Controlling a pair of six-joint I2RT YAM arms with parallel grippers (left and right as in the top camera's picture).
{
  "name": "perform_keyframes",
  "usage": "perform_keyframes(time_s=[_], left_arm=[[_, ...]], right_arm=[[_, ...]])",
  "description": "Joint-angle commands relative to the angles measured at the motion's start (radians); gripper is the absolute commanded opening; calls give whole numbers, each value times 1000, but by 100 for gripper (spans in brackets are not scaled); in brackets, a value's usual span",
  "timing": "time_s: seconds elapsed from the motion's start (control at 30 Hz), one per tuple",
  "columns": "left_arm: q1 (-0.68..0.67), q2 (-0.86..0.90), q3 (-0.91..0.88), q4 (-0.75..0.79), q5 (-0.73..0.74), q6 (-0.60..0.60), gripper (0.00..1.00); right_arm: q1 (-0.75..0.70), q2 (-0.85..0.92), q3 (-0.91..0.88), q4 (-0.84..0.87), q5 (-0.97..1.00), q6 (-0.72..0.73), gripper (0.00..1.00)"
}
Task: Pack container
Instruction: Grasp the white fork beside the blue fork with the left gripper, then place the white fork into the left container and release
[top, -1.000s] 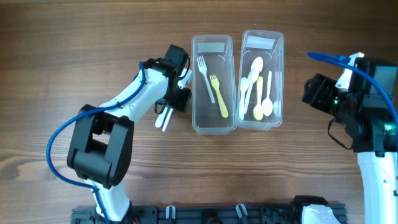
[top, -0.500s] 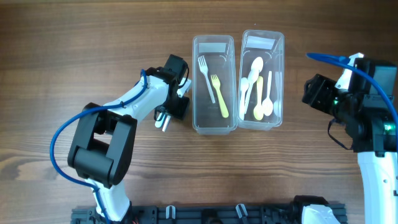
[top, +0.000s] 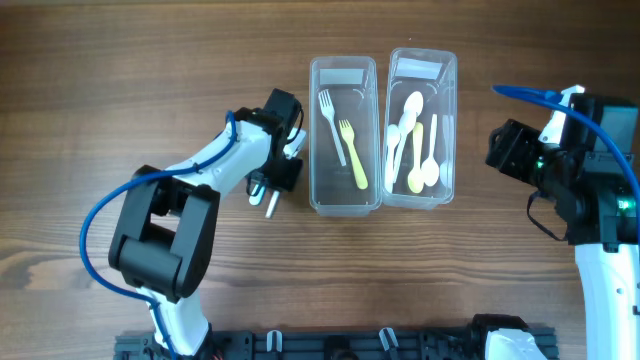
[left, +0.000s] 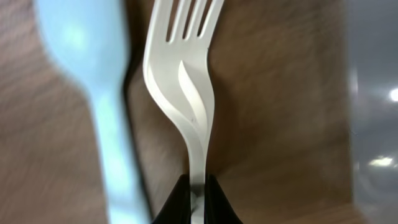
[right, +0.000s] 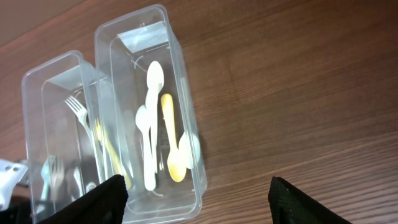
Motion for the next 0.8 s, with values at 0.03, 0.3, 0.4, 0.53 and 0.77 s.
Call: perform_keyframes(time_s=[0.03,0.3,0.4,0.53,0.77], left_arm=[[13,-150,211,-146,-35,-31,4],[-85,-309,356,-57,89,-187,4],[-138,-286,350,-11,84,-262,4],[-188,-195,340,26,84,-307,7],[-202,-113,359,39,81,-314,39]], right_arm=[[-2,-15,1,7,-2,-11,73],[-2,-15,1,6,-10,-10,73],[-2,-15,1,7,-10,-10,73],[-2,-15,1,6,-10,-9,73],[-2,-15,1,6,-13,-10,73]])
